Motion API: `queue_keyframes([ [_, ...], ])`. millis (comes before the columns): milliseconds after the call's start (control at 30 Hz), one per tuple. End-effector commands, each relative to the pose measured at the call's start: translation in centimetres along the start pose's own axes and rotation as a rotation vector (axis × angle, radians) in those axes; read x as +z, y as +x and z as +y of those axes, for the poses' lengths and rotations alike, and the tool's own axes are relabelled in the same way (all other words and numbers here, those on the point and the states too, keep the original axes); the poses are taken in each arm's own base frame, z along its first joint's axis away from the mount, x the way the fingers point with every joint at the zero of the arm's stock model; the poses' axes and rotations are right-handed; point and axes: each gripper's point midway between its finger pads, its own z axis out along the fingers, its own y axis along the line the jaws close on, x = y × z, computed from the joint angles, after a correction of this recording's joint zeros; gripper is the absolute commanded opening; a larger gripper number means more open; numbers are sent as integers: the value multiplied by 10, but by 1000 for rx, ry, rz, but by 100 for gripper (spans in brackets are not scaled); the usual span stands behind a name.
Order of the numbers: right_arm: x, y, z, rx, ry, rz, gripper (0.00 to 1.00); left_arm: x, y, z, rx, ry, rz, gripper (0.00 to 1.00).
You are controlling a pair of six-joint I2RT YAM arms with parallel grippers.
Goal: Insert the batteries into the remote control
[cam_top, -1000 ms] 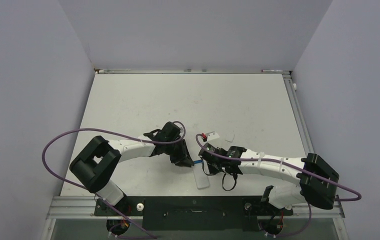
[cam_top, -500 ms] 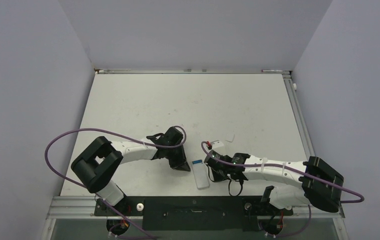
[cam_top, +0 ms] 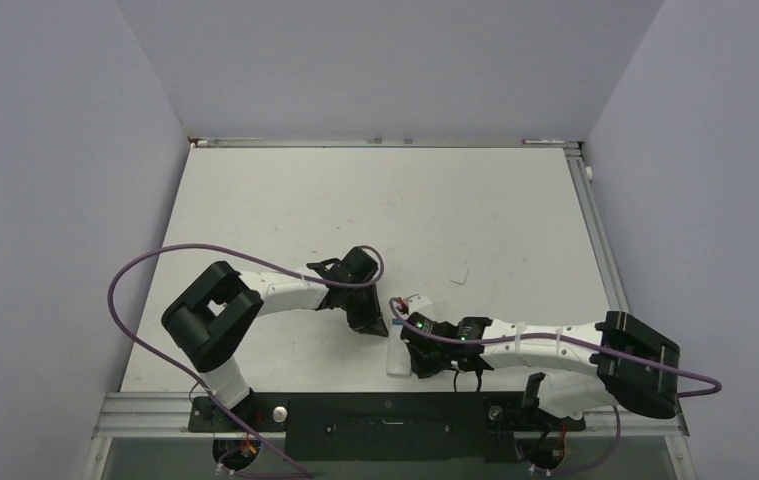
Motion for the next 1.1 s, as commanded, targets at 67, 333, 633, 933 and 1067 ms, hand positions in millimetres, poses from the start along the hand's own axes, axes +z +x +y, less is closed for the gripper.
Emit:
queue_keyframes([
  [67, 5, -6, 27, -50, -62, -26, 9, 3, -13, -17, 53, 1, -19, 0],
  [333, 8, -22, 41, -77, -66, -62, 9, 5, -19, -39, 115, 24, -8, 0],
  [633, 16, -37, 53, -83, -67, -98, 9, -8, -30, -46, 167, -6, -56, 0],
  [933, 26, -52, 68, -78, -74, -132, 9, -39, -56, -16, 156, -113, -151, 0],
  [1067, 30, -59, 70, -67, -55, -151, 9, -60, -69, 3, 118, -147, -206, 0],
])
